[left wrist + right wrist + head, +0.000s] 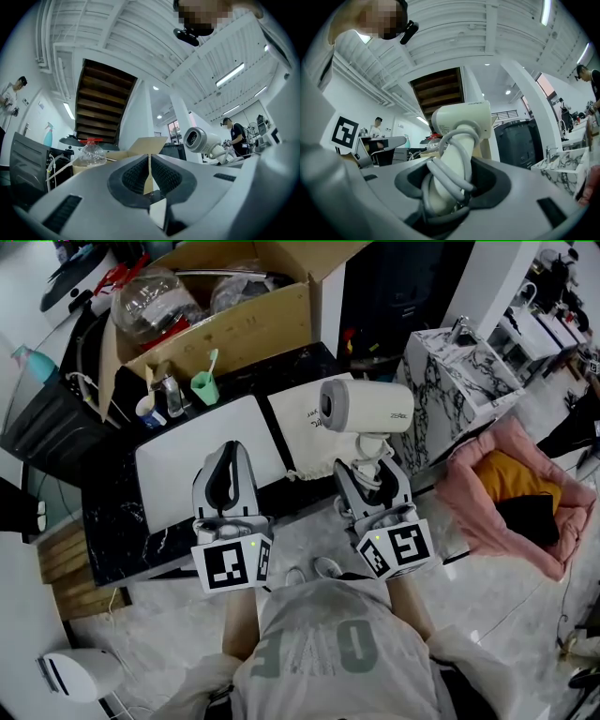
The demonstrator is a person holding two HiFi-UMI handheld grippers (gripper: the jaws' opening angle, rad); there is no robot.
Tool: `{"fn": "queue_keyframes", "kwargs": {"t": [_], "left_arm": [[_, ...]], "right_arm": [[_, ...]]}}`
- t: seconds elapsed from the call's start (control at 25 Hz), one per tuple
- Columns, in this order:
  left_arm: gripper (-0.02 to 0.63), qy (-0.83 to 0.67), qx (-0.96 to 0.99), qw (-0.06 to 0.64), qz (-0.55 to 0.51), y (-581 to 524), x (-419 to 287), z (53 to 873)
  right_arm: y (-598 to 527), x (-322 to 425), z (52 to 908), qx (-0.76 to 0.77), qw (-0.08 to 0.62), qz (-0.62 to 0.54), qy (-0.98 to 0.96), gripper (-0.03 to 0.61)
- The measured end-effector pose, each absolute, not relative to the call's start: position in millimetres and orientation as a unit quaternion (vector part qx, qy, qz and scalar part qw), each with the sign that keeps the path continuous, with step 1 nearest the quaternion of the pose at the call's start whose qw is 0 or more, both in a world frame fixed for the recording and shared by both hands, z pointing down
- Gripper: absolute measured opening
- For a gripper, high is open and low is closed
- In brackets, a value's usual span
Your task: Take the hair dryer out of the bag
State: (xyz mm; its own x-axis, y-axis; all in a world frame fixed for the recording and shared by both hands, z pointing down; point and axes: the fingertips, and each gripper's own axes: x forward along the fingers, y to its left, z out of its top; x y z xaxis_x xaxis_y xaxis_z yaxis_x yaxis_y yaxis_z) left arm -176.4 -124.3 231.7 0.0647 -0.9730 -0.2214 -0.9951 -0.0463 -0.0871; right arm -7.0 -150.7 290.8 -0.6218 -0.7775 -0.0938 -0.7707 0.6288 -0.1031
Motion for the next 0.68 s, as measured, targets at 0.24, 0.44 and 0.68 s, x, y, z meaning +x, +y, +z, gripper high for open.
{"fn": "queue_keyframes", "kwargs": {"t": [0.24, 0.44, 0.68], "left_arm": [[0.04, 0.681, -0.722, 0.107, 0.051, -122.3, -175.3, 230.6], [0.04, 0.681, -0.723, 0.105, 0.047, -121.9, -175.9, 234.1], [0.04, 0.682, -0.722, 0.104, 0.045, -120.7, -177.0, 234.1]], "right_arm": [[-152.7, -0.7, 280.6, -0.435, 0.067, -0.014, 0.898, 0.235], [-154.3, 1.1, 278.4, -0.44, 0.07, -0.014, 0.895, 0.235], [-154.6, 4.6, 277.8, -0.443, 0.075, -0.02, 0.893, 0.235]]}}
